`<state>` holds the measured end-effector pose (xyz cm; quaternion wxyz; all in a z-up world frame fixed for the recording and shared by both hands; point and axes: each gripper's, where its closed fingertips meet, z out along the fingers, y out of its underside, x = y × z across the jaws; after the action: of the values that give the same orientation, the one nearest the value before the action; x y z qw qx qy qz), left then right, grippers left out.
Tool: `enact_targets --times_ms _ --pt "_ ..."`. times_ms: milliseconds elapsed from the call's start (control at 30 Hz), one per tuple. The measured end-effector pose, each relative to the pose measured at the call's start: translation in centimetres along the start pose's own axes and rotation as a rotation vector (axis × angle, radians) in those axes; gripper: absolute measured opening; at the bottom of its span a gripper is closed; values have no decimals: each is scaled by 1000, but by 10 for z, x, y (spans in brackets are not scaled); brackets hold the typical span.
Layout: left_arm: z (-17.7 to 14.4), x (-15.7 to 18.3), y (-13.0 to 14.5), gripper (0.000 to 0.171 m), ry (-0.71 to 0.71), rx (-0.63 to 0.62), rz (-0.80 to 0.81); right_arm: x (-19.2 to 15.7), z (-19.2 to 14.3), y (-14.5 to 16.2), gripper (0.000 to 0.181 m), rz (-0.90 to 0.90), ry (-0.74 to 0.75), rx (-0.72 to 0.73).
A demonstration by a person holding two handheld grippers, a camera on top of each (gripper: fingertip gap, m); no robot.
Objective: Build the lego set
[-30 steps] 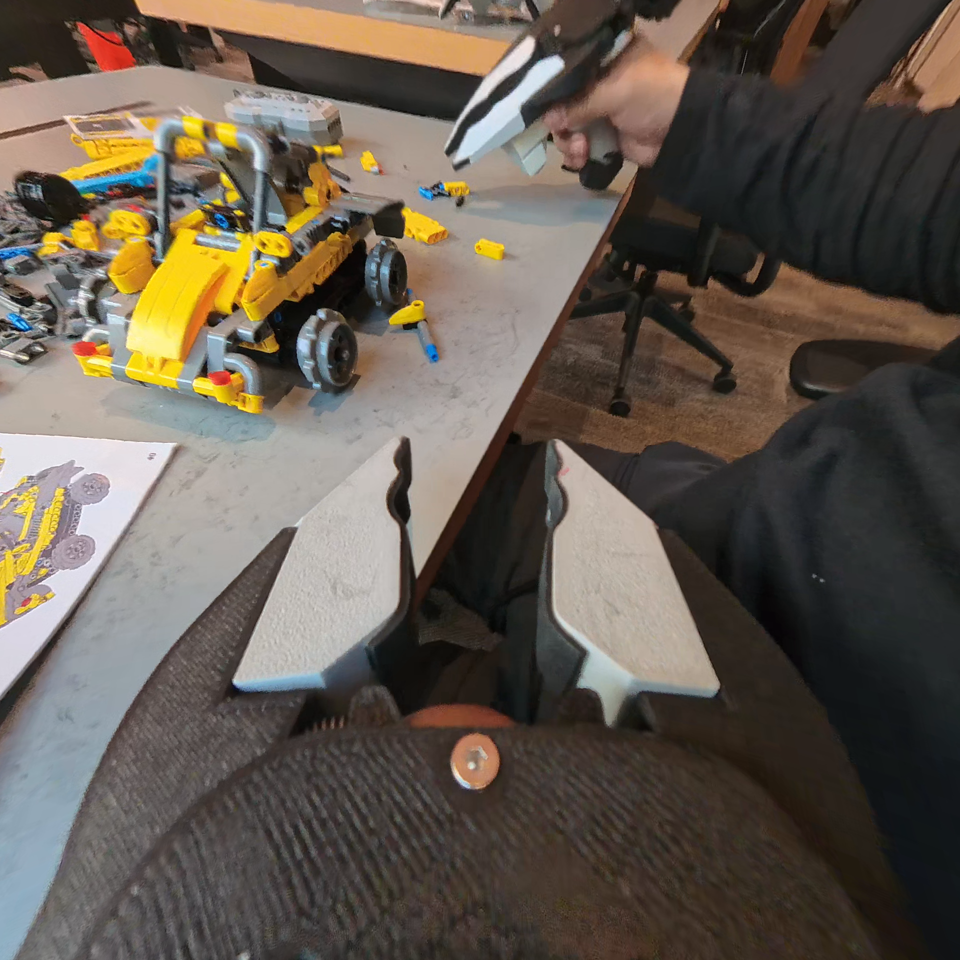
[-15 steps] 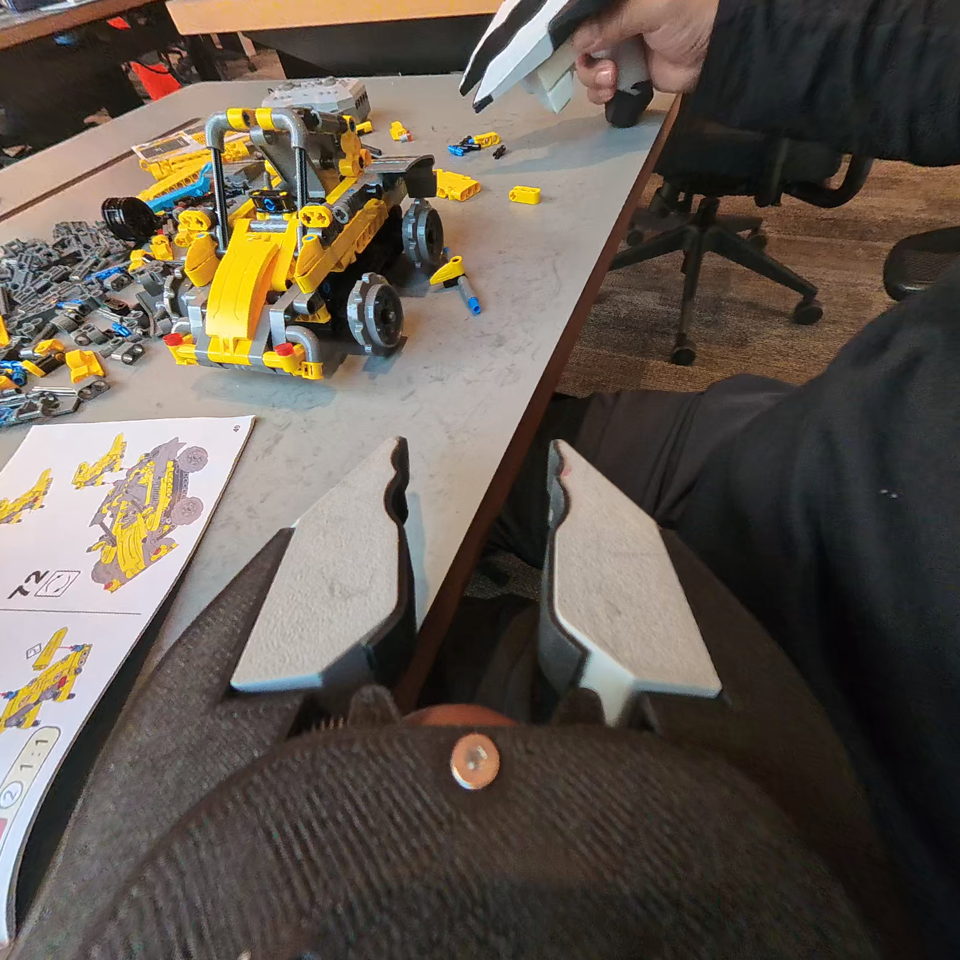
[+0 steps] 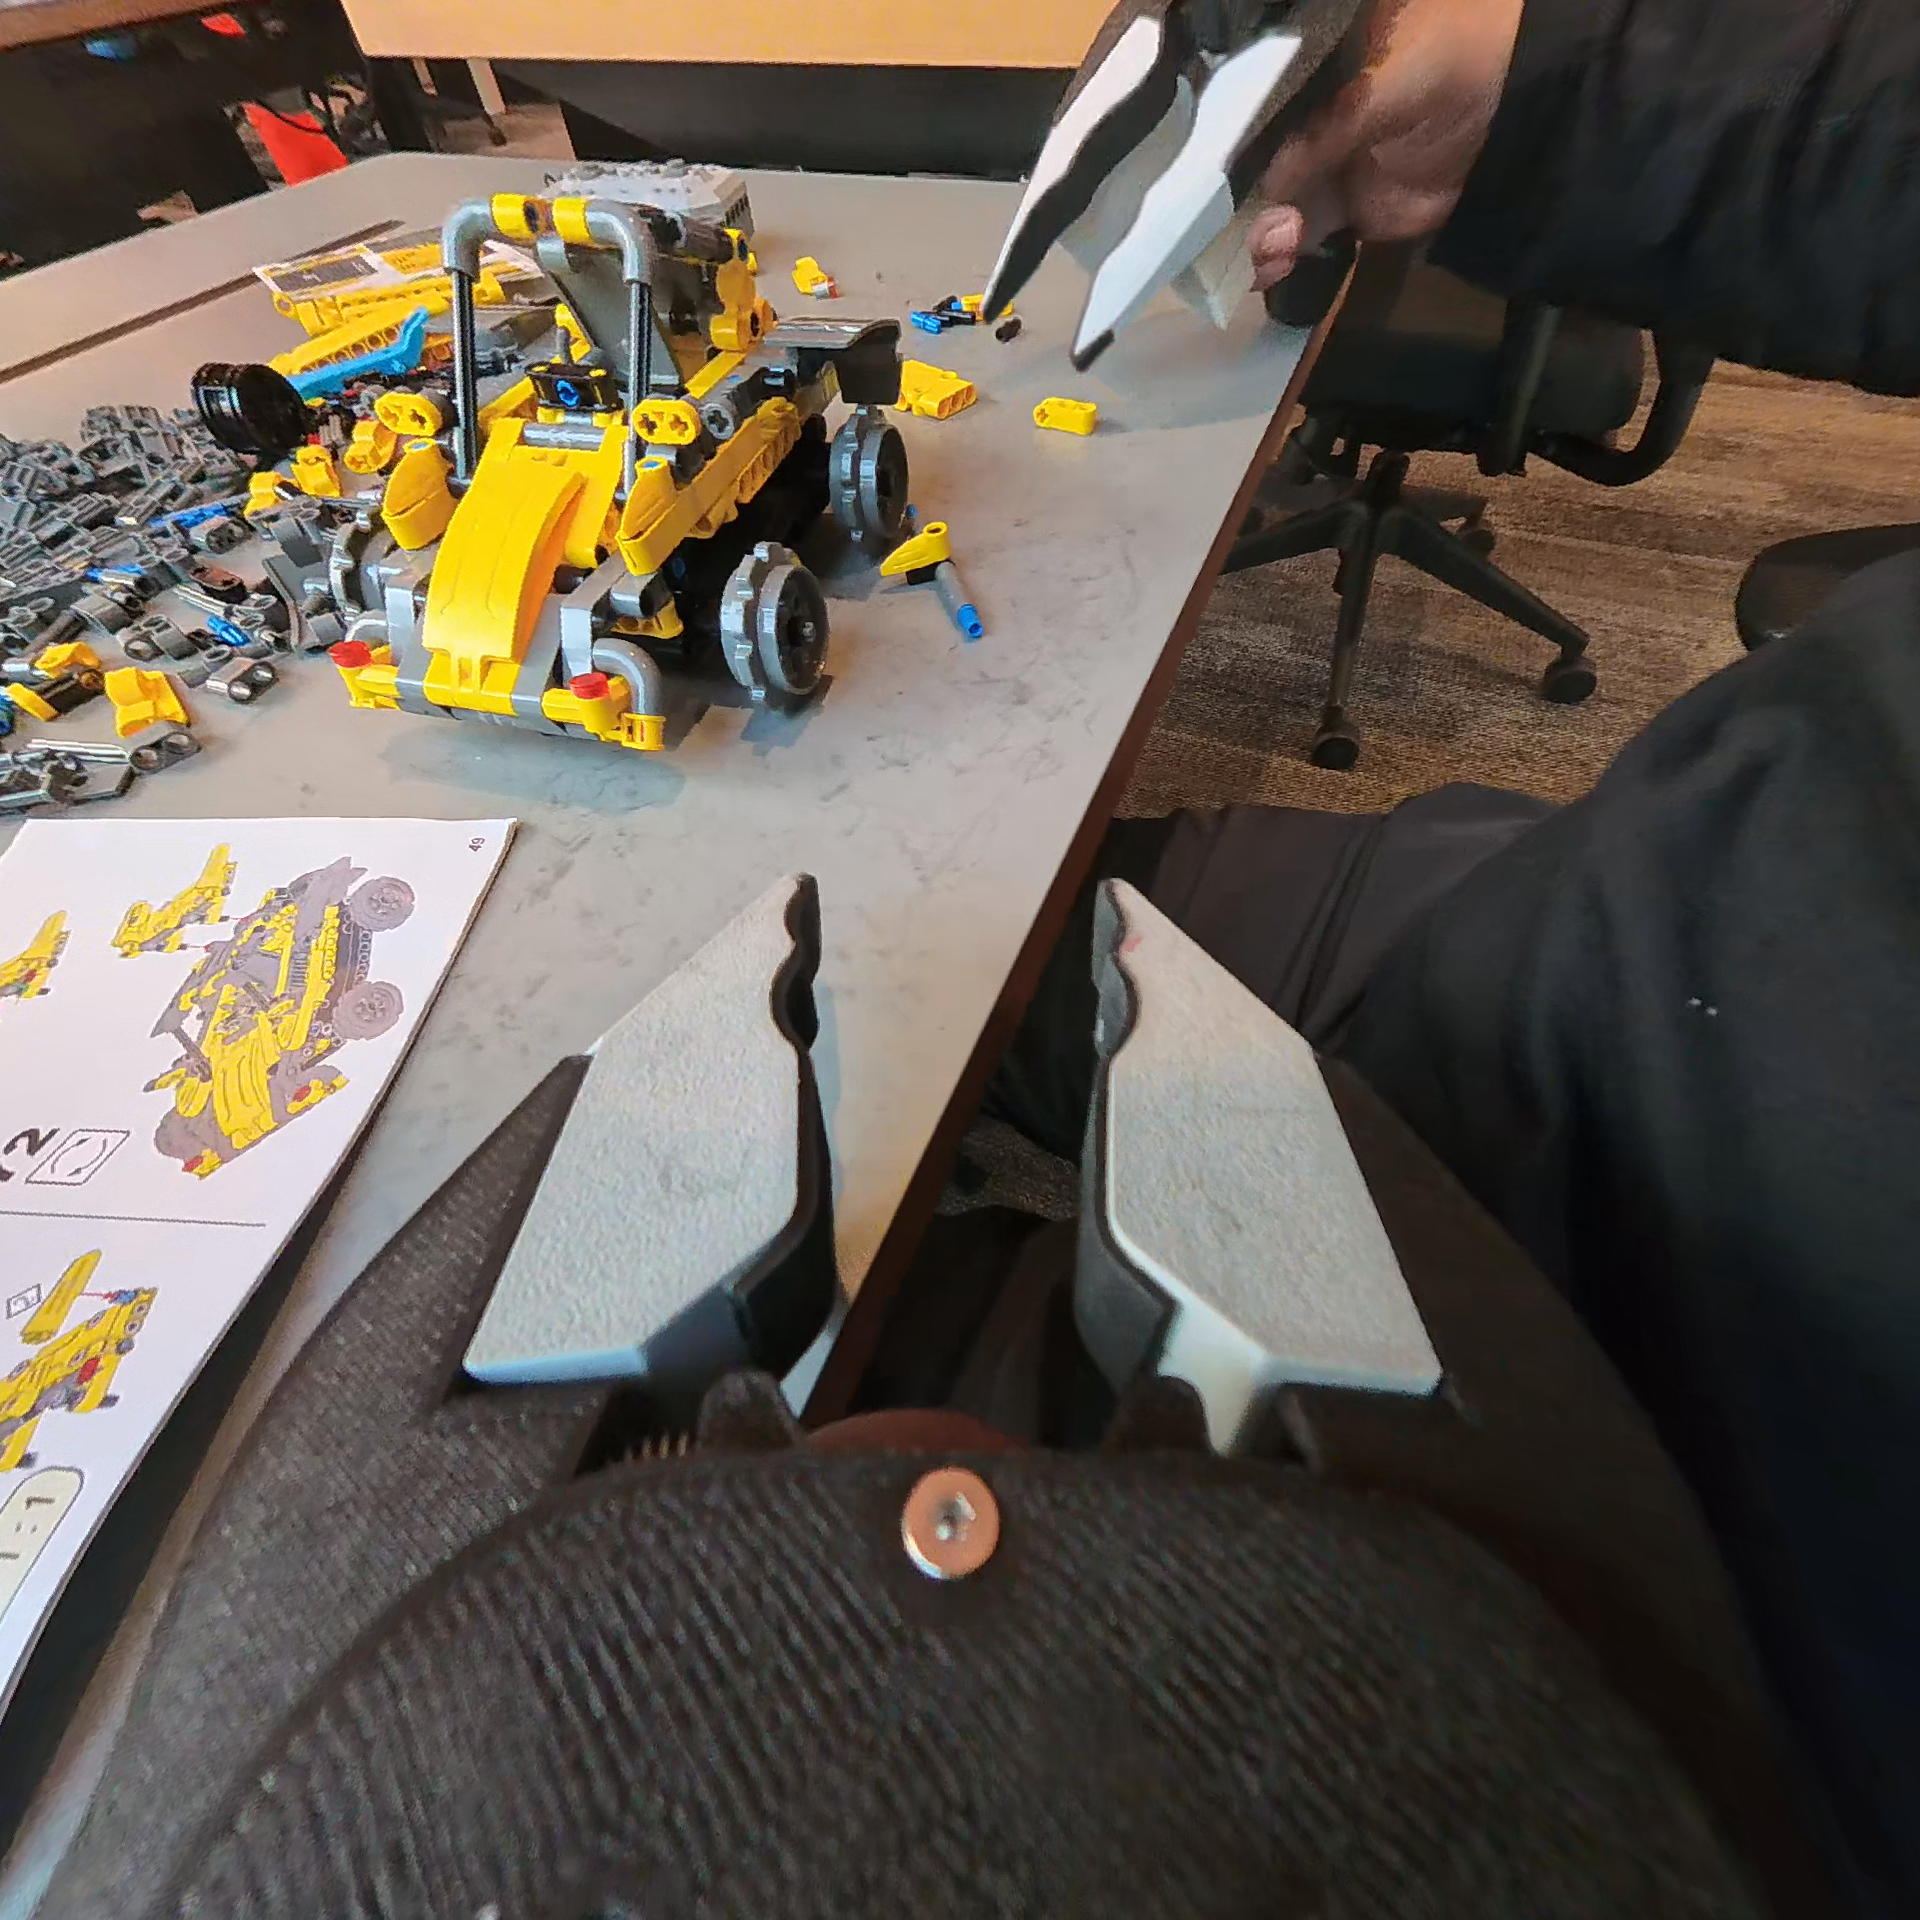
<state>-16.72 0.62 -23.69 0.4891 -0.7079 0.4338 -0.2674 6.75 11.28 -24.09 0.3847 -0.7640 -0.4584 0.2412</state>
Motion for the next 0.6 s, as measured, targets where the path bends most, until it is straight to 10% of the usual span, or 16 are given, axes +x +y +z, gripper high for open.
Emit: enact_targets --times_ms 600 --pt "-4 -4 -2 45 1 31 -24 -26 13 -14 29 -20 -92 28"
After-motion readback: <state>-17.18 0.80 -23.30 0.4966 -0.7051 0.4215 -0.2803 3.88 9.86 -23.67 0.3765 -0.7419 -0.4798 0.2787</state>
